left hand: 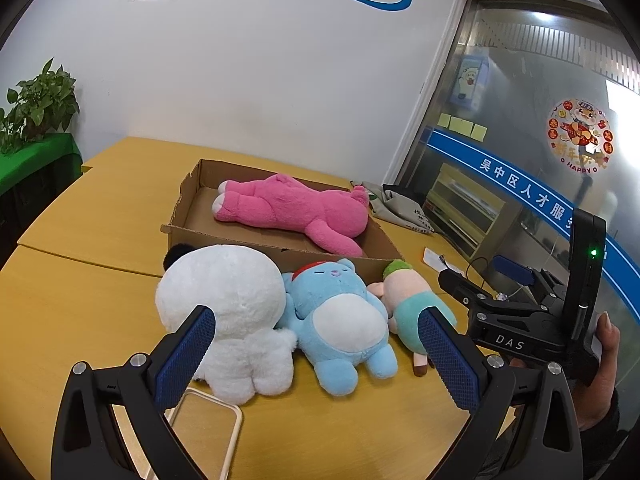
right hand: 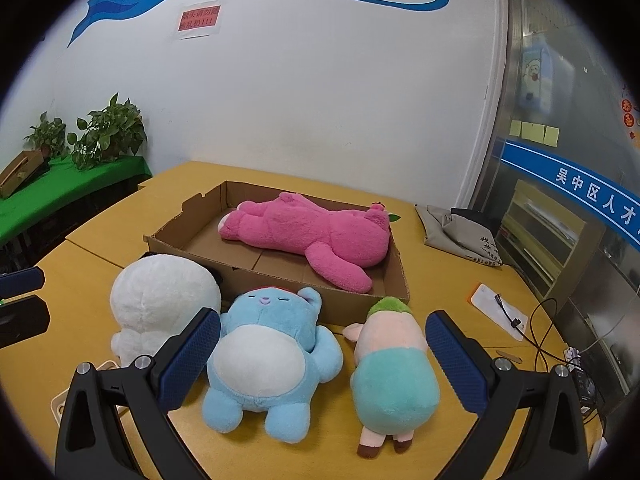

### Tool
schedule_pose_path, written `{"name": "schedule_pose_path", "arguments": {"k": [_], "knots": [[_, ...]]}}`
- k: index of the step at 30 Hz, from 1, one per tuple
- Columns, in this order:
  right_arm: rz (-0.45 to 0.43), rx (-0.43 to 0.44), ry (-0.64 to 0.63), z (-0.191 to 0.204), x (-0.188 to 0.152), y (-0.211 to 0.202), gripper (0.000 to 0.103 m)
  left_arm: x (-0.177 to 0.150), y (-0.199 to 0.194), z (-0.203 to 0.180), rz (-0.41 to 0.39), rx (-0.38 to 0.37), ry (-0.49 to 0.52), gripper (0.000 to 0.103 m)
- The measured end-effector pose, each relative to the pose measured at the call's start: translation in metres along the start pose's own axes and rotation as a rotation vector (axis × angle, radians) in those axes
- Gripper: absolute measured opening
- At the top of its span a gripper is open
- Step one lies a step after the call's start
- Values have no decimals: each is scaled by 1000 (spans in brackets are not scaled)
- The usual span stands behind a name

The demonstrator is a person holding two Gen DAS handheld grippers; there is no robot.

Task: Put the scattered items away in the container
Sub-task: 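Move both grippers toward the white panda plush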

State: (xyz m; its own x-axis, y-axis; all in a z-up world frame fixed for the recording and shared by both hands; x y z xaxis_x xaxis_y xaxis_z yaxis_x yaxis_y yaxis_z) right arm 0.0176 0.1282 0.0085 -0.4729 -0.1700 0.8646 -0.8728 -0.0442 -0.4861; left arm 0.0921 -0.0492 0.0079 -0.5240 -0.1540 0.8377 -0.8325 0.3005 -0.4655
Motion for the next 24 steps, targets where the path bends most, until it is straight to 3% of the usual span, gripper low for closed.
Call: {"name": "schedule_pose_path", "arguments": {"k": [15, 24], "knots": [[24, 16, 19, -2, -2, 12, 103, 1, 10, 5, 19, 4, 2, 103], [73, 88, 82, -6, -13, 33, 103, 2, 19, 26, 51, -3, -44, 103]]}}
Point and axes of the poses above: each gripper's, at about its wrist camera, not at the fingertips, and y roughly the way its jaws point, z to its left, x to its top, the point moved 5 cm from there along y, roughly the way its jaws point, and after that the axes turned 4 degrees about y, right-handed, at the moved point
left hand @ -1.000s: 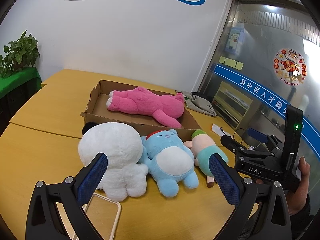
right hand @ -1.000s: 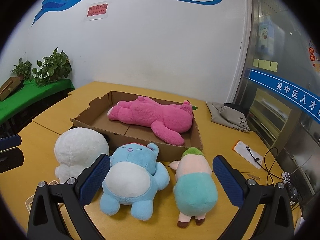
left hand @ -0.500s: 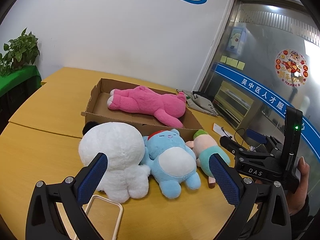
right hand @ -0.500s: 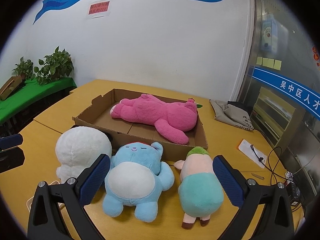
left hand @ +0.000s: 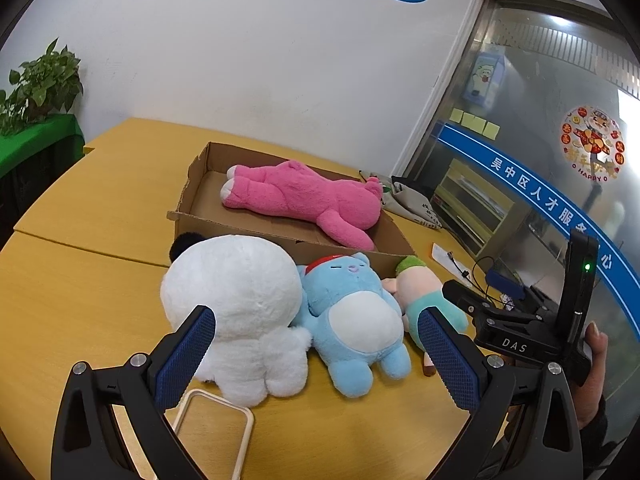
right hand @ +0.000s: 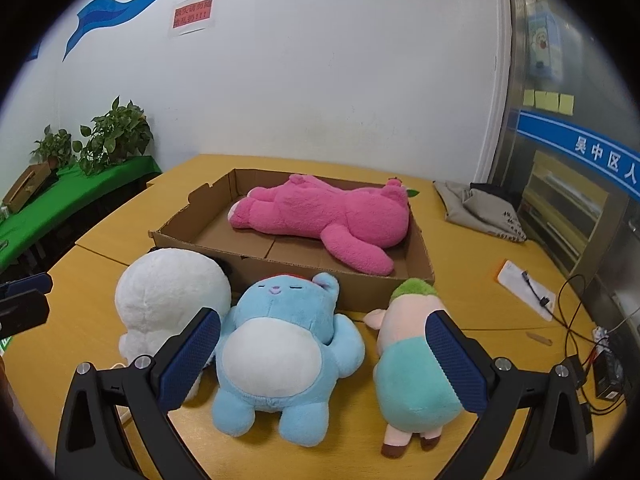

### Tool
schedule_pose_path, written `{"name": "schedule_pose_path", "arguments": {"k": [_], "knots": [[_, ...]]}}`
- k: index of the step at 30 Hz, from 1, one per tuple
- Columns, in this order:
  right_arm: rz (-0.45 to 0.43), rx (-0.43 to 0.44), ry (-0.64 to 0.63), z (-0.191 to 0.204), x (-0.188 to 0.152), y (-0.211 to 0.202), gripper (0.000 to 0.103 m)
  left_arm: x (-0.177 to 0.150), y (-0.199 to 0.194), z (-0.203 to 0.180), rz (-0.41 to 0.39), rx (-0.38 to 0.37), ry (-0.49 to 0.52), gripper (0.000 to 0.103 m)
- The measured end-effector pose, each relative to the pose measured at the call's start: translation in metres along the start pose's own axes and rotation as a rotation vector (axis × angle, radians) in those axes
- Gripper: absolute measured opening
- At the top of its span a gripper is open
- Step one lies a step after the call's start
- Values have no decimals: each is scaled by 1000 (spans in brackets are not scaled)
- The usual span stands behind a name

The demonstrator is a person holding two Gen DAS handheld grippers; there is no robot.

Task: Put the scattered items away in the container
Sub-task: 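Move both grippers toward the white panda plush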

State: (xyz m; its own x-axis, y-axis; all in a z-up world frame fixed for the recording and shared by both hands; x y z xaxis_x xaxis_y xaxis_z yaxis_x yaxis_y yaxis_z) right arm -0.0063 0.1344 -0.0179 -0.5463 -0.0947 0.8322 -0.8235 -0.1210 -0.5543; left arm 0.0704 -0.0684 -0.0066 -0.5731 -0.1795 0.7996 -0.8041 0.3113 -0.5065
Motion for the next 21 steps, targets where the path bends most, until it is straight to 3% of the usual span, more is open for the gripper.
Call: {"name": "schedule_pose_path", "arguments": {"k": [11, 21], "knots": [[32, 147, -13, 16, -15, 11, 103, 9, 28, 31, 58, -12, -48, 103], [69, 234, -29, 34, -27, 19, 103, 1, 40, 31, 89, 17, -33, 103]]}}
Point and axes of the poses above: each gripper's, at about its wrist camera, not at the fingertips, and y roughly the way its jaws point, z to its left, x to its top, the point moved 5 cm from there along y, roughly the way its jaws point, and after that the axes turned 4 degrees about y, right-handed, at the moved point
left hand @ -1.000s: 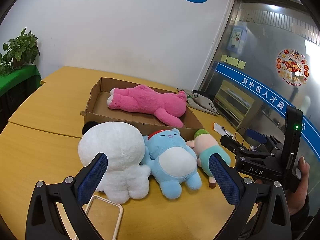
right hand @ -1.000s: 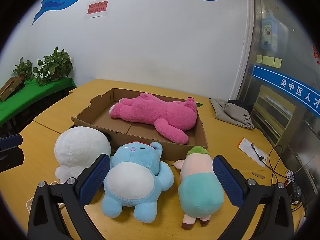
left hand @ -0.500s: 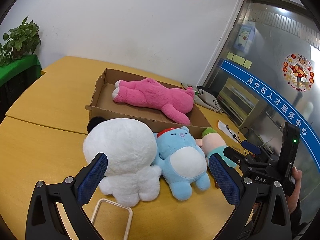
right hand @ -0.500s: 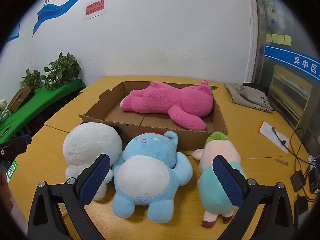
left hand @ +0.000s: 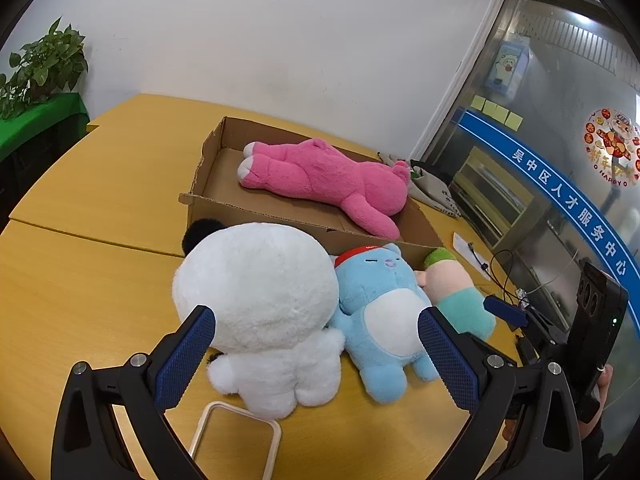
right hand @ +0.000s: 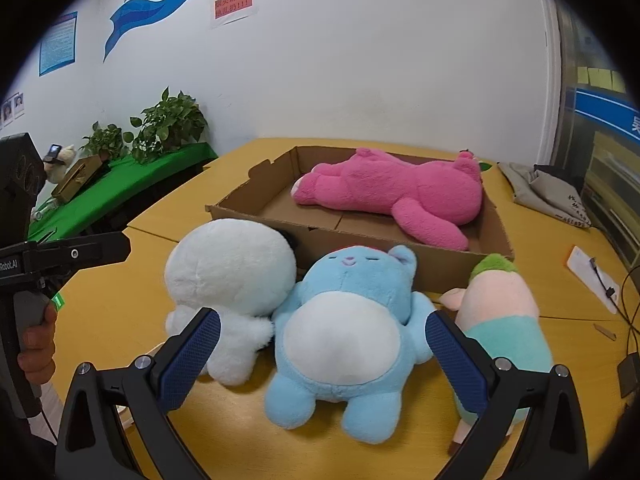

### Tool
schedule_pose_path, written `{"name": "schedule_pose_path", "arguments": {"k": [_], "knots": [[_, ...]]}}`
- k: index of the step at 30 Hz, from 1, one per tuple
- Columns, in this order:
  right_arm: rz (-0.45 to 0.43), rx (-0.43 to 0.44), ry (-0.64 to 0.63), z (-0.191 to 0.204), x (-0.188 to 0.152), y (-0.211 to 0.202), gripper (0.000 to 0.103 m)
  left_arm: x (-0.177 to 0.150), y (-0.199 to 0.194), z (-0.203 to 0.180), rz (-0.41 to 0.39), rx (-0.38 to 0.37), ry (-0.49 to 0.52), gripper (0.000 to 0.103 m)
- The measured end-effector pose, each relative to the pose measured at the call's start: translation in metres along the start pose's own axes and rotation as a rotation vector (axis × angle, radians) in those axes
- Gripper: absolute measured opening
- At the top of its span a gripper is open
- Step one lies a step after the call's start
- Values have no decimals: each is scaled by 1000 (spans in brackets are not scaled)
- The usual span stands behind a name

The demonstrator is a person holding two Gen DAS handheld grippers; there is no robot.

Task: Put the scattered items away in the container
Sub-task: 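Move both grippers toward the white panda plush, then close the left gripper on the panda's side while the right gripper grips its other side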

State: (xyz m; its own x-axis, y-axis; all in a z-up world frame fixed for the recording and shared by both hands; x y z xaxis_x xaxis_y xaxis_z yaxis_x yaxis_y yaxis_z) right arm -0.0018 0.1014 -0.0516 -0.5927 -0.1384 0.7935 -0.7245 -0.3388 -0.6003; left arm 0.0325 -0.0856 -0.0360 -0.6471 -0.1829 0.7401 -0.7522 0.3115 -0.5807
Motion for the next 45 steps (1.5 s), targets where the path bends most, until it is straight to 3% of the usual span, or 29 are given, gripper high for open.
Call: {"name": "schedule_pose_path", "arguments": {"k": [6, 16, 26, 30, 32, 39, 45], "knots": [[40, 89, -29, 20, -11, 20, 103, 6, 12, 5, 16, 5, -4, 103], [73, 184, -37, 64, -20, 56, 103, 19, 47, 54, 80, 50, -52, 103], [51, 175, -35, 83, -19, 101, 102, 19, 91, 78, 169, 12, -57, 103], [52, 170, -24, 94, -21, 125, 103, 17, 104, 85, 224, -87, -78, 102], [54, 125, -14, 96, -21, 134, 103, 15, 106, 87, 242, -129, -88, 98], [93, 41, -36, 105, -29, 149, 103, 13, 106, 88, 259, -181, -67, 93], [129, 23, -32, 112, -31, 162, 102, 15, 107, 85, 264, -200, -38, 86]]}}
Point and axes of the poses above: each gripper's, at about its wrist camera, not at the fingertips, and y roughly the way its jaws point, z to its left, x to its top, the point moved 5 cm from there along y, roughly the way its jaws point, and after that the axes turned 4 degrees about y, right-handed, at the moved point
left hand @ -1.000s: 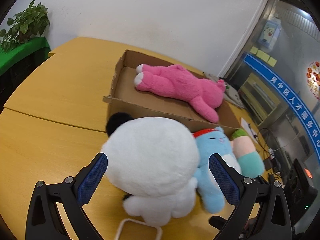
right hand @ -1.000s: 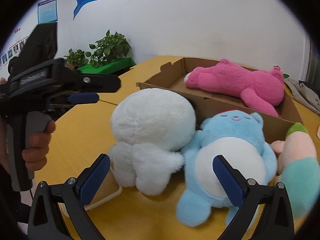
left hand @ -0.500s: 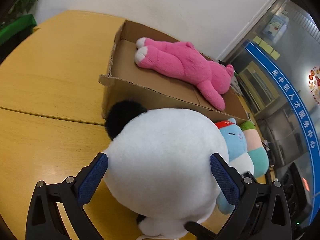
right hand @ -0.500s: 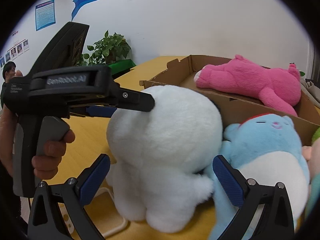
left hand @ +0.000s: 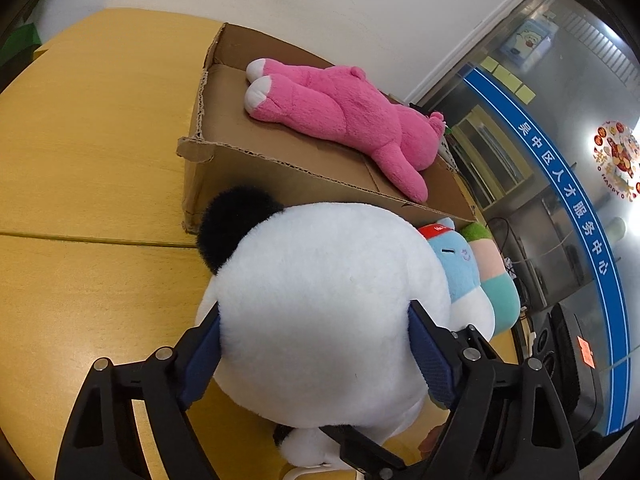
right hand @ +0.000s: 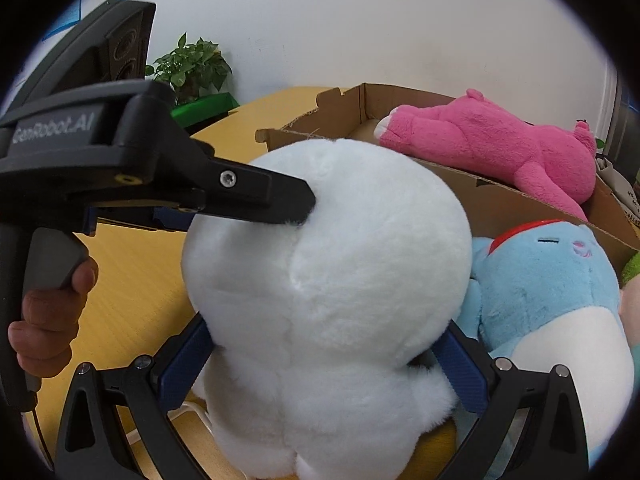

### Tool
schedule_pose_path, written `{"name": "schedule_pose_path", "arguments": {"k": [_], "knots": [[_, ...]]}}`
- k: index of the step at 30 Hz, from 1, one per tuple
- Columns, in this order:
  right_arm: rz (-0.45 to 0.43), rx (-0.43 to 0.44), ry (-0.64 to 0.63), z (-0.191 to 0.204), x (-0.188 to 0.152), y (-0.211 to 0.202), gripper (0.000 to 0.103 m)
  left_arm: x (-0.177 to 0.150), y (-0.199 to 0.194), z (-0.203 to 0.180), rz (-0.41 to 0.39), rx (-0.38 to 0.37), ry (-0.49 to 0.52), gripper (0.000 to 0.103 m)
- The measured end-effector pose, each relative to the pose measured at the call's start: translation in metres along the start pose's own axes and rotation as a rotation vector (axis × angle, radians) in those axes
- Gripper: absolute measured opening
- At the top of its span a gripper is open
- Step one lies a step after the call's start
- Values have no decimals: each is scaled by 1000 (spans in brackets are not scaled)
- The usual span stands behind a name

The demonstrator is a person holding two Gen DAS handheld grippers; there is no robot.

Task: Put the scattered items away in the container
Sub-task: 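Close the left gripper on the panda's side while the right gripper grips its other side, then lift the white panda with both grippers and lower it into the box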

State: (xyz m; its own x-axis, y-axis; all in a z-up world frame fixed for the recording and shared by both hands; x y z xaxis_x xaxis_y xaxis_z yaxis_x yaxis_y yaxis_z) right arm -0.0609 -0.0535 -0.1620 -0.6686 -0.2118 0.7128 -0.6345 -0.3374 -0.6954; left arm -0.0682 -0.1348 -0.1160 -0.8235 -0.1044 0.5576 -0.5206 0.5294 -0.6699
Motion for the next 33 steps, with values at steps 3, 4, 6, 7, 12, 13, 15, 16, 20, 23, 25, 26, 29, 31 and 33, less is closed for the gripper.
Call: {"name": "schedule_pose_path", "arguments": {"k": [3, 4, 6, 7, 12, 13, 15, 16, 20, 23, 25, 26, 29, 31, 33], "knots": [[-6, -10, 8, 2, 0, 2, 95, 0, -1, 2, 0, -16, -9, 83], [-6, -14, 13, 2, 0, 1, 92, -1, -1, 2, -1, -19, -9, 81], [-7, -16, 22, 3, 1, 1, 87, -1, -5, -1, -9, -13, 5, 79], [-6, -13, 27, 4, 1, 0, 84, -1, -7, -2, -10, -11, 0, 79], [-4, 6, 57, 7, 2, -6, 78, -2, -15, -11, -23, 21, 34, 78], [-6, 11, 61, 8, 1, -8, 78, -2, -17, -13, -29, 19, 38, 78], [-20, 9, 61, 9, 2, -14, 77, -1, -21, -16, -43, 24, 40, 78], [-25, 10, 65, 9, 3, -17, 77, -1, -23, -18, -48, 33, 46, 78], [-44, 19, 72, 9, 8, -30, 77, 2, -32, -31, -68, 35, 66, 78], [-57, 16, 76, 7, 13, -41, 77, 5, -36, -40, -80, 44, 92, 78], [-68, 16, 82, 6, 14, -49, 77, 6, -38, -46, -86, 40, 100, 78], [-77, 12, 83, 6, 16, -53, 77, 8, -38, -50, -89, 35, 104, 78], [-97, 9, 94, 2, 23, -66, 77, 14, -44, -64, -109, 32, 134, 78], [-124, 8, 96, 0, 30, -76, 77, 20, -50, -74, -128, 32, 158, 78], [-156, 4, 97, -2, 38, -87, 77, 26, -57, -85, -146, 37, 185, 78]]}}
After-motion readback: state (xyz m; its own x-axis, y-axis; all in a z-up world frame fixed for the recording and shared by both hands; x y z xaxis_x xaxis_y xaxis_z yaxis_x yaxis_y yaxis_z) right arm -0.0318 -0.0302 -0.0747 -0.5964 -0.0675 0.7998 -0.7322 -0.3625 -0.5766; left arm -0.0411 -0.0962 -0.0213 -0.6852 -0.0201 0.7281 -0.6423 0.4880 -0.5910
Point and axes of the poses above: each gripper's, at about its wrist camera, not at the fingertips, and y roughly the way its jaws point, z to its left, x to its top, the point moved 5 cm from there along y, roughly the way its jaws point, and after that the axes turned 4 degrees about y, right-handed, at the moved point
